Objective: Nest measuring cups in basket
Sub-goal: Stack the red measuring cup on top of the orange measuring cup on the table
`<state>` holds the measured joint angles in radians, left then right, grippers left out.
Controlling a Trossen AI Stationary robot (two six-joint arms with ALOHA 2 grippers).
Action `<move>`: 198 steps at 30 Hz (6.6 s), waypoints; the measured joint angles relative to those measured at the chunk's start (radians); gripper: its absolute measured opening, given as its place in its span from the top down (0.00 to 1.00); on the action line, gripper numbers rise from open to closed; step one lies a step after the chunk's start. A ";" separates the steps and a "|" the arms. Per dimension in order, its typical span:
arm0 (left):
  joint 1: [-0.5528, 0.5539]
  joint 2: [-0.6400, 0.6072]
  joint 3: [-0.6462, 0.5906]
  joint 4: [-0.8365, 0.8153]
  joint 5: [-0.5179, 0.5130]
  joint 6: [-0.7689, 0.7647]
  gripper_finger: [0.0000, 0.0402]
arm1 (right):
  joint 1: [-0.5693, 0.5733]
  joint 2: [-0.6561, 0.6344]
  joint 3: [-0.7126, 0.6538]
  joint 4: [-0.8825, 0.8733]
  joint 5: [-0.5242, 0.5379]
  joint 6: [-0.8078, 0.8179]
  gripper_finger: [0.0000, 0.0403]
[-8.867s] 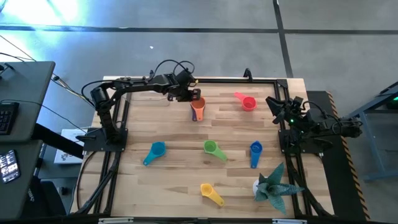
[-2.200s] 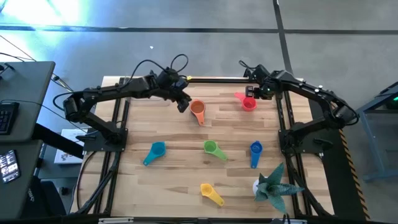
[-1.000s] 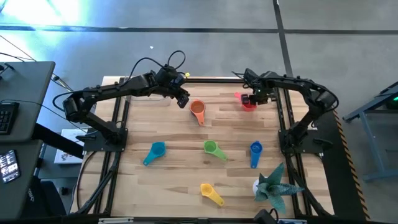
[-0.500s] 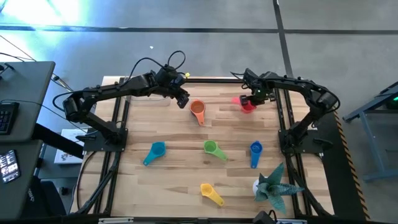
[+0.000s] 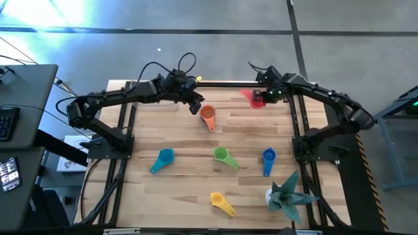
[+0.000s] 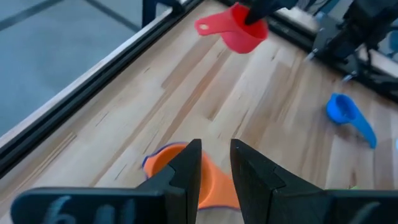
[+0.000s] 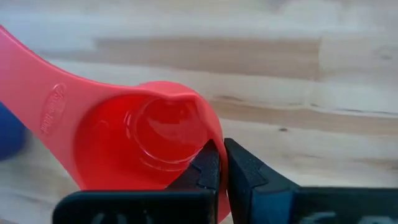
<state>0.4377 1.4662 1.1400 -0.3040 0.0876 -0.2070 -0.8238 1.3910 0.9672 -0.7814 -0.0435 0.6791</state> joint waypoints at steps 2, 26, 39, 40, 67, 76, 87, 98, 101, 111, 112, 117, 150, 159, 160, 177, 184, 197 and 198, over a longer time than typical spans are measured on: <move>-0.006 0.000 0.000 0.029 0.001 0.000 0.81 | 0.000 -0.030 0.000 0.035 -0.015 0.007 1.00; -0.018 0.108 0.000 0.270 0.111 0.008 0.81 | 0.035 -0.149 0.000 0.474 -0.084 0.128 1.00; -0.088 0.294 0.118 0.194 0.114 0.104 0.81 | 0.035 -0.149 0.000 0.422 -0.056 0.128 1.00; -0.092 0.311 0.138 0.176 0.113 0.119 0.81 | 0.035 -0.149 0.000 0.416 -0.051 0.128 1.00; -0.184 0.553 0.310 -0.117 0.025 0.165 0.81 | 0.035 -0.149 0.000 0.333 -0.018 0.124 1.00; -0.184 0.553 0.298 -0.164 0.011 0.147 0.81 | 0.035 -0.149 0.000 0.328 -0.018 0.114 1.00; -0.183 0.553 0.298 -0.215 -0.013 0.130 0.81 | 0.035 -0.149 0.000 0.319 -0.019 0.107 1.00; -0.185 0.553 0.298 -0.356 -0.014 0.130 0.81 | 0.035 -0.148 0.000 0.314 -0.019 0.102 1.00; -0.185 0.553 0.298 -0.380 -0.030 0.131 0.81 | 0.035 -0.148 0.000 0.314 -0.019 0.098 1.00; -0.186 0.478 0.297 -0.466 -0.068 0.158 0.81 | 0.035 -0.148 0.000 0.314 -0.020 0.098 1.00; -0.186 0.461 0.297 -0.473 -0.068 0.158 0.81 | 0.035 -0.148 0.000 0.314 -0.020 0.098 1.00; -0.181 0.371 0.297 -0.486 -0.145 0.159 0.81 | 0.035 -0.148 0.000 0.314 -0.020 0.092 1.00; 0.059 0.498 0.297 -0.369 -0.198 0.112 0.81 | 0.035 -0.148 0.000 0.306 -0.020 0.072 1.00; 0.043 0.550 0.297 -0.370 -0.170 0.078 0.81 | 0.035 -0.148 0.001 0.306 -0.020 0.072 1.00; 0.039 0.550 0.297 -0.369 -0.170 0.075 0.81 | 0.035 -0.148 0.001 0.306 -0.020 0.072 1.00; -0.067 0.550 0.297 -0.252 -0.167 0.007 0.81 | 0.035 -0.148 0.001 0.305 -0.020 0.072 1.00; -0.096 0.550 0.297 -0.212 -0.167 0.007 0.81 | 0.035 -0.148 0.001 0.304 -0.020 0.072 1.00; -0.155 0.550 0.297 -0.115 -0.164 0.040 0.81 | 0.035 -0.148 0.001 0.298 -0.040 0.072 1.00; -0.159 0.550 0.297 -0.108 -0.156 0.050 0.81 | 0.035 -0.148 0.001 0.298 -0.042 0.072 1.00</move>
<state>0.2789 2.0163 1.4372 -0.4121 -0.0682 -0.1566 -0.7887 1.2427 0.9680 -0.4831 -0.0860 0.7507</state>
